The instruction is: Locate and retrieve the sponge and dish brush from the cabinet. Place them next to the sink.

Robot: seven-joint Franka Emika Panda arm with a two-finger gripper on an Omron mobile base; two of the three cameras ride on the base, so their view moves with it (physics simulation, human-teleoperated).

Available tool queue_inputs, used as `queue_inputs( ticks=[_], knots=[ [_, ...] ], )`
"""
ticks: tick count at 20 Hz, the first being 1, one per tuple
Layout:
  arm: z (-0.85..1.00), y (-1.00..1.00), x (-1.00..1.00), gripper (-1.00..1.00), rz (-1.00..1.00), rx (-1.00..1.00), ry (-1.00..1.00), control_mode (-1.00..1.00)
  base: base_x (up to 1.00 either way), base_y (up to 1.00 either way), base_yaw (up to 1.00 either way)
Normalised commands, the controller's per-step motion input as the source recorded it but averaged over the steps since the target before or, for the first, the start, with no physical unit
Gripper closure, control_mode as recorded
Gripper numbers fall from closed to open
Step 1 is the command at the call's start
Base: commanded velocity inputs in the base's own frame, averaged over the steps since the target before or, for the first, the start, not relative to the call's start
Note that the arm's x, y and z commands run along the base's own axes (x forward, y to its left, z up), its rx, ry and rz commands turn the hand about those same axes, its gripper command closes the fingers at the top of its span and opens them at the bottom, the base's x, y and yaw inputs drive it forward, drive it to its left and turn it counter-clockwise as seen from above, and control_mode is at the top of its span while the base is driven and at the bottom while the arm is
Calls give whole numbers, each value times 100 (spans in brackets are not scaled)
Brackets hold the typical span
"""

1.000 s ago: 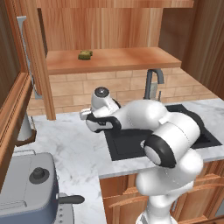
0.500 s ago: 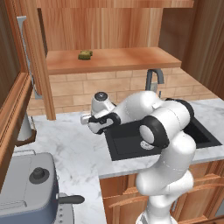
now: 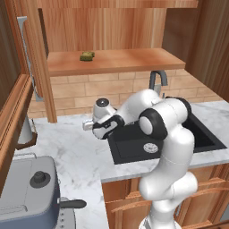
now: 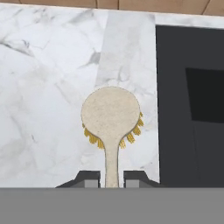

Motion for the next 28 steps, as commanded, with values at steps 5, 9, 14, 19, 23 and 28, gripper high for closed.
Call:
queue_inputs(
  ticks=[5, 9, 14, 19, 23, 28],
  knots=[
    [-31, 0, 10, 100, 0, 2, 1, -100, 0, 0, 0],
    [-22, 0, 5, 100, 0, 4, 0, -100, 0, 0, 0],
    [-26, 0, 0, -100, 0, 5, 0, -100, 0, 0, 0],
    [-17, 0, 1, -100, 0, 2, 0, -100, 0, 0, 0],
    [-10, 0, 8, -100, 0, 0, 0, -100, 0, 0, 0],
    [18, 0, -1, -100, 0, 0, -1, -100, 0, 0, 0]
  ],
)
